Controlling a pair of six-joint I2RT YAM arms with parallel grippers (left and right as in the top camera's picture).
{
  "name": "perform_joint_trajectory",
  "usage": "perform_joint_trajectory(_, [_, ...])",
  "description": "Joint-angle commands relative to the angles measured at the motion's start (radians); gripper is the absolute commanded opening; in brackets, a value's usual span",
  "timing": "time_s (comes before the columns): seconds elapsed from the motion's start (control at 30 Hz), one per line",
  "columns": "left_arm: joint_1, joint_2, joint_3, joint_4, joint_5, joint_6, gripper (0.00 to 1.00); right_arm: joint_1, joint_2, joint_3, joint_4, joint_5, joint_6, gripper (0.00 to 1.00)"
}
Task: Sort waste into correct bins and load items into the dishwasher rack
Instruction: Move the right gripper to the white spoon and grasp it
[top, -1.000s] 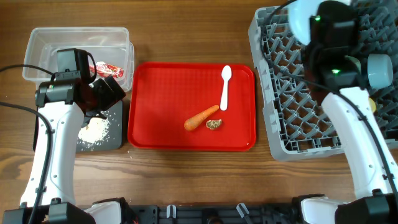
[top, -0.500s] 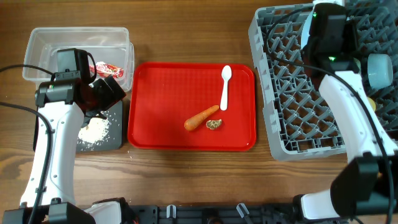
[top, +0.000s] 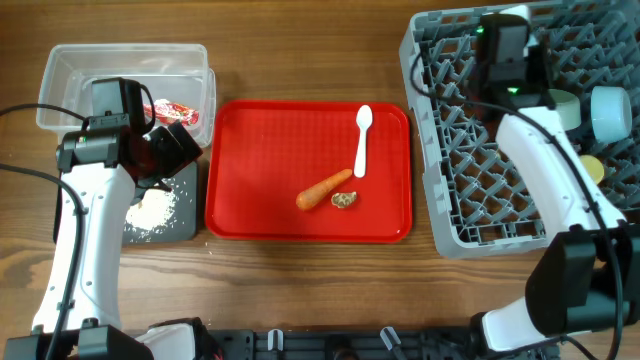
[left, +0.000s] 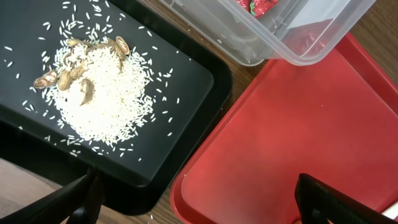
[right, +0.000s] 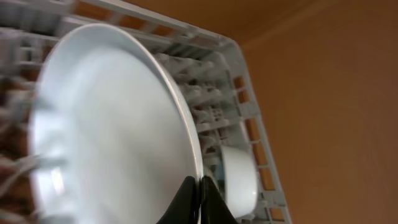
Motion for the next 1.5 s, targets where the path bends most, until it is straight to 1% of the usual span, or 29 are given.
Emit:
perform_joint_trajectory(0.0, [0.006,-0.013,0.005,0.000,0.005,-0.009,1.00,0.063,0.005,0.011,-0.039,-0.020,0.082,0.05])
perform_joint_trajectory(0.03, [0.006,-0.013,0.005,0.000,0.005,-0.009,1.00,0.075,0.005,0.011,-0.061,-0.021,0.100,0.13])
perform_joint_trajectory(0.07, [0.006,-0.013,0.005,0.000,0.005,-0.009,1.00,0.083,0.005,0.011,-0.083,-0.020,0.111,0.28])
perform_joint_trajectory(0.1, [0.006,-0.013,0.005,0.000,0.005,-0.009,1.00,0.089,0.005,0.011,-0.101,-0.021,0.121,0.35])
perform_joint_trajectory(0.33, [0.006,-0.013,0.005,0.000,0.005,-0.009,1.00,0.115,-0.047,0.011,-0.175,-0.043,0.189,0.39])
perform_joint_trajectory(0.4, [0.006,-0.013,0.005,0.000,0.005,-0.009,1.00,0.115,-0.081,0.011,-0.175,-0.115,0.198,0.45])
perform_joint_trajectory(0.47, [0.006,-0.013,0.005,0.000,0.005,-0.009,1.00,0.115,-0.127,0.011,-0.177,-0.244,0.198,0.51])
perform_joint_trajectory(0.5, [0.006,-0.013,0.005,0.000,0.005,-0.009,1.00,0.115,-0.153,0.011,-0.178,-0.338,0.198,0.52])
perform_joint_trajectory(0.53, [0.006,-0.013,0.005,0.000,0.005,-0.009,1.00,0.115,-0.178,0.011,-0.178,-0.453,0.198,0.54])
perform_joint_trajectory(0.6, [0.006,-0.013,0.005,0.000,0.005,-0.009,1.00,0.115,-0.222,0.011,-0.174,-0.723,0.211,0.54])
perform_joint_trajectory(0.63, [0.006,-0.013,0.005,0.001,0.005,-0.010,1.00,0.115,-0.233,0.011,-0.169,-0.830,0.243,0.54])
perform_joint_trajectory(0.67, [0.006,-0.013,0.005,0.002,0.005,-0.009,1.00,0.115,-0.237,0.011,-0.163,-0.913,0.287,0.55])
perform_joint_trajectory(0.77, [0.006,-0.013,0.005,0.004,0.005,-0.010,1.00,0.121,-0.225,0.011,-0.164,-1.037,0.390,0.54])
perform_joint_trajectory(0.87, [0.006,-0.013,0.005,0.004,0.005,-0.010,1.00,0.150,-0.187,0.011,-0.188,-1.046,0.459,0.54])
perform_joint_trajectory(1.03, [0.006,-0.013,0.005,0.004,0.005,-0.009,1.00,0.213,-0.093,0.011,-0.190,-1.007,0.522,0.53])
perform_joint_trajectory(1.13, [0.006,-0.013,0.005,0.004,0.005,-0.010,1.00,0.292,0.019,0.011,-0.180,-0.879,0.586,0.53])
perform_joint_trajectory(1.3, [0.006,-0.013,0.005,0.003,0.005,-0.010,1.00,0.351,0.139,0.011,-0.170,-0.706,0.708,0.53])
perform_joint_trajectory(1.47, [0.005,-0.013,0.005,0.003,0.005,-0.010,1.00,0.363,0.242,0.011,-0.145,-0.676,0.793,0.52])
